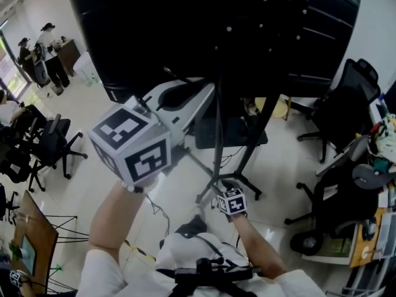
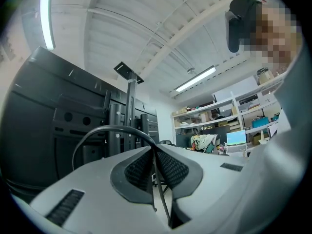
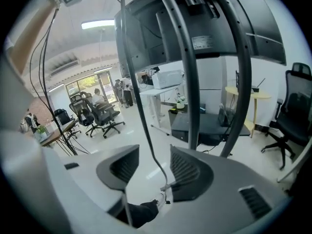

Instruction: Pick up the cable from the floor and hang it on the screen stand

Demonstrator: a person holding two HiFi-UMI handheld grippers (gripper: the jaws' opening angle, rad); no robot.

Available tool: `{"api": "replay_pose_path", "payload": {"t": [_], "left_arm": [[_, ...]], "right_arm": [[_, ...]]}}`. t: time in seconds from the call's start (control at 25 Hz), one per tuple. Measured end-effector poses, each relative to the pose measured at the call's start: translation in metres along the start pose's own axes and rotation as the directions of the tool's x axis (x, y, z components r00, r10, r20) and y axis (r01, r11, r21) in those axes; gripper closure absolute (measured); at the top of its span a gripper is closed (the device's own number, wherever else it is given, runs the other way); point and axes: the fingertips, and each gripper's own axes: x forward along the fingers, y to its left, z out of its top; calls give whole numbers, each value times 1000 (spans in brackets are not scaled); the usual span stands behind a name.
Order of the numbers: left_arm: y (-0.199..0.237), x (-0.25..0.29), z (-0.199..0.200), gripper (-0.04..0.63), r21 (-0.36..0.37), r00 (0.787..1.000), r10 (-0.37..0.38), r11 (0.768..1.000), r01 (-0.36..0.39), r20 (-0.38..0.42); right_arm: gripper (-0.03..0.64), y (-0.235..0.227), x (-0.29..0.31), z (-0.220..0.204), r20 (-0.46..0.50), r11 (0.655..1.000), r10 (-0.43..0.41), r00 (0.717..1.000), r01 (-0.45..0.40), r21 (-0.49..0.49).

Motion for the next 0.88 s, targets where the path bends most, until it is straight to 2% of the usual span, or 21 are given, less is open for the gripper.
{"api": "replay_pose_path", "payload": {"t": [0.08,0.16,0.28,0.32,0.36,0.52,0.6,0.64,0.76,0.88], "left_arm": [[-1,-2,6,575,-7,1000,-7,1000,7,9],[-2,-4,11,575,-20,1000,-19,1000,19,19],[-5,-4,22,575,-28,999,-41,999,42,36],[-5,-4,27,575,-21,998,-44,999,45,43],[-4,-5,33,575,-12,998,-44,999,45,49],[13,-7,40,576,33,998,1,999,-3,57],[30,-10,32,577,55,998,50,997,-52,47],[39,-12,24,577,43,997,71,996,-73,42],[61,-20,-12,578,-72,993,108,992,-105,38],[71,-26,-43,578,-92,986,166,982,-163,24]], "right_arm": [[391,3,4,6,9,1000,4,1000,-4,-21],[448,2,11,7,-1,999,-1,1000,1,-42],[464,-6,23,11,1,999,-17,1000,17,-52],[501,-8,25,17,10,998,-17,1000,18,-60],[572,-8,27,22,19,997,-14,1000,16,-72],[588,-11,28,30,30,995,-6,1000,9,-96],[591,-14,14,38,53,996,-18,998,22,-85],[592,-15,2,48,79,995,-28,996,35,-88],[597,-25,-47,97,188,985,-75,979,102,-141],[597,-43,-101,157,296,973,-108,949,162,-163]]}}
